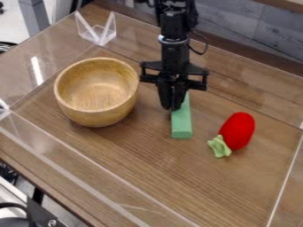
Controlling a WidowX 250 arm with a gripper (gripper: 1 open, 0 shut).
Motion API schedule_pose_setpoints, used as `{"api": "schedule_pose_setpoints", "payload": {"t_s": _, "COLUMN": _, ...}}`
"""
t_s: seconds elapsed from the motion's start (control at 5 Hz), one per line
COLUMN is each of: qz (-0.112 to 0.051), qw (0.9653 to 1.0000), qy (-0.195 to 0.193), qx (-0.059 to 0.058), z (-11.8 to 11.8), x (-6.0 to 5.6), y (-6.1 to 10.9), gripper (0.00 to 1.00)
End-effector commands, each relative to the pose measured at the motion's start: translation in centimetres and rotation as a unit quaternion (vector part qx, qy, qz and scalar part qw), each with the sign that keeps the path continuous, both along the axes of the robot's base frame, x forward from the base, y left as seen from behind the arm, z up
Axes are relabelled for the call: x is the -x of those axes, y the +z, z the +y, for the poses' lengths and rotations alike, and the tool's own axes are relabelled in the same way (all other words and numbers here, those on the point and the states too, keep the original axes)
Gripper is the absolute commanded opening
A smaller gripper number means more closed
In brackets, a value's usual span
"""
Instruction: Put the green stick in the brown bowl
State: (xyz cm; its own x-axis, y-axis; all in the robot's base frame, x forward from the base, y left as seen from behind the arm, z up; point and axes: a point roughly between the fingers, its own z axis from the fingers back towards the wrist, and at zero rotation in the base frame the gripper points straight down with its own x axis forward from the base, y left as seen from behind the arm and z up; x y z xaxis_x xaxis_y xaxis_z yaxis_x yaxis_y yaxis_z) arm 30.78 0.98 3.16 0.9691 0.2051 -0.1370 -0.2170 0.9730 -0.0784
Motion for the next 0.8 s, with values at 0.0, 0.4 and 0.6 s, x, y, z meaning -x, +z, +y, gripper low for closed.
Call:
{"api": "schedule_pose_setpoints", "payload": {"t_s": 0.0, "qz": -0.012, "qw": 0.9996, "qy": -0.025, "qx": -0.004, "z": 0.8, "x": -1.3, "y": -0.3, "gripper": 0.00}}
{"api": "schedule_pose_setpoints", "payload": {"t_s": 0.4, "qz": -0.003, "qw": 0.9999, "qy": -0.009, "qx": -0.007, "z": -0.3, "x": -2.3, "y": 0.1, "gripper": 1.00}}
{"api": "schedule_pose_setpoints", "payload": {"t_s": 0.6, "qz": 0.002, "qw": 1.0000, "qy": 0.000, "qx": -0.008, "z": -1.0, "x": -2.6, "y": 0.3, "gripper": 1.00}}
